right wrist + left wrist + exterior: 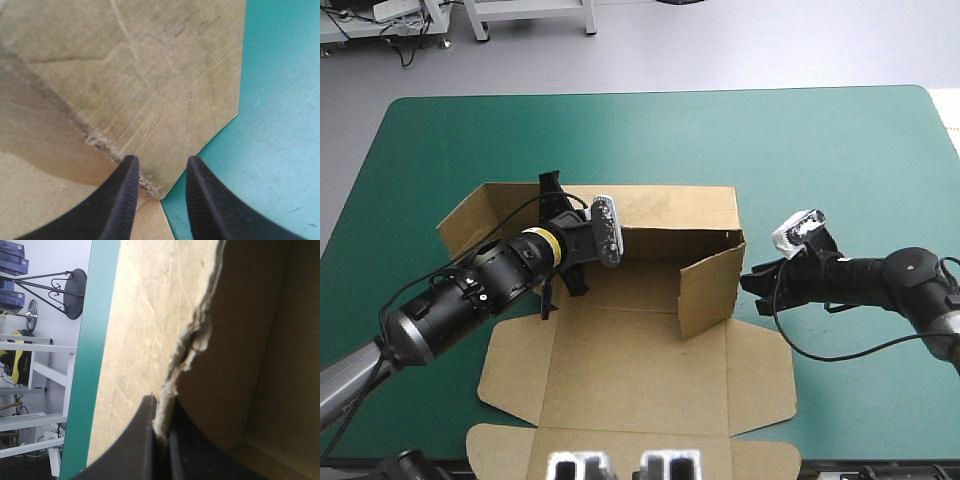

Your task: Fold the box

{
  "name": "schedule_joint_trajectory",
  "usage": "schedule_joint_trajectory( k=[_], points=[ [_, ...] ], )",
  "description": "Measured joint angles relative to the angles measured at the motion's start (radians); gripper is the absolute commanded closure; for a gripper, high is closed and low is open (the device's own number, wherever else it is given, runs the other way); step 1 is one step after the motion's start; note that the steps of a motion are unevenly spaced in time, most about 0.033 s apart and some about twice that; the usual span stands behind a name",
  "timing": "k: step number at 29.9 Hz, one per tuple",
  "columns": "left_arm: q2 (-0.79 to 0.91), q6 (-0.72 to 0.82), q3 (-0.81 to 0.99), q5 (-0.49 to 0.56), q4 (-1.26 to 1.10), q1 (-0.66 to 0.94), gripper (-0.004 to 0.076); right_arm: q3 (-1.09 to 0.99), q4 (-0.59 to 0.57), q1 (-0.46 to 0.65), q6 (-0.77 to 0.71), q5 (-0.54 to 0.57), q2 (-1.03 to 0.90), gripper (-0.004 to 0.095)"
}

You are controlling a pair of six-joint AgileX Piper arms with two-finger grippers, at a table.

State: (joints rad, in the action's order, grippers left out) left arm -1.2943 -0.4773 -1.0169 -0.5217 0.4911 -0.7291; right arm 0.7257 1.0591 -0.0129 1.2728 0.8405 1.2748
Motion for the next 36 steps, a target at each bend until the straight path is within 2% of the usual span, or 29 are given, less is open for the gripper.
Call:
schedule_joint_trajectory(
  k=[5,12,19,24,28,31,36],
  points=[
    [0.000,0.000,0.000,0.000,0.000,0.000,0.0734,0.000,0.000,0.000,0.000,0.047,0.000,0.0525],
    [0.000,0.000,0.000,0.000,0.000,0.000,0.0734,-0.001,0.028,0.000,0.017,0.020,0.000,0.0479],
    [-0.002,-0.013,0.000,0.008,-0.003,0.000,0.0734,-0.004,0.185,0.000,0.146,-0.004,0.000,0.0480],
    [-0.003,-0.014,0.000,0.016,-0.007,0.001,0.0734,-0.007,0.219,0.000,0.175,-0.036,0.000,0.0480],
    [-0.003,-0.013,0.000,0.033,-0.012,0.002,0.0734,-0.008,0.242,0.000,0.180,-0.069,0.002,0.0511],
    [-0.003,-0.013,0.000,0.041,-0.015,0.003,0.0734,-0.008,0.262,-0.012,0.180,-0.084,0.021,0.0574],
    [-0.003,-0.016,0.001,0.045,-0.021,0.003,0.0734,-0.008,0.287,-0.090,0.201,-0.172,0.070,0.0661]
  ],
)
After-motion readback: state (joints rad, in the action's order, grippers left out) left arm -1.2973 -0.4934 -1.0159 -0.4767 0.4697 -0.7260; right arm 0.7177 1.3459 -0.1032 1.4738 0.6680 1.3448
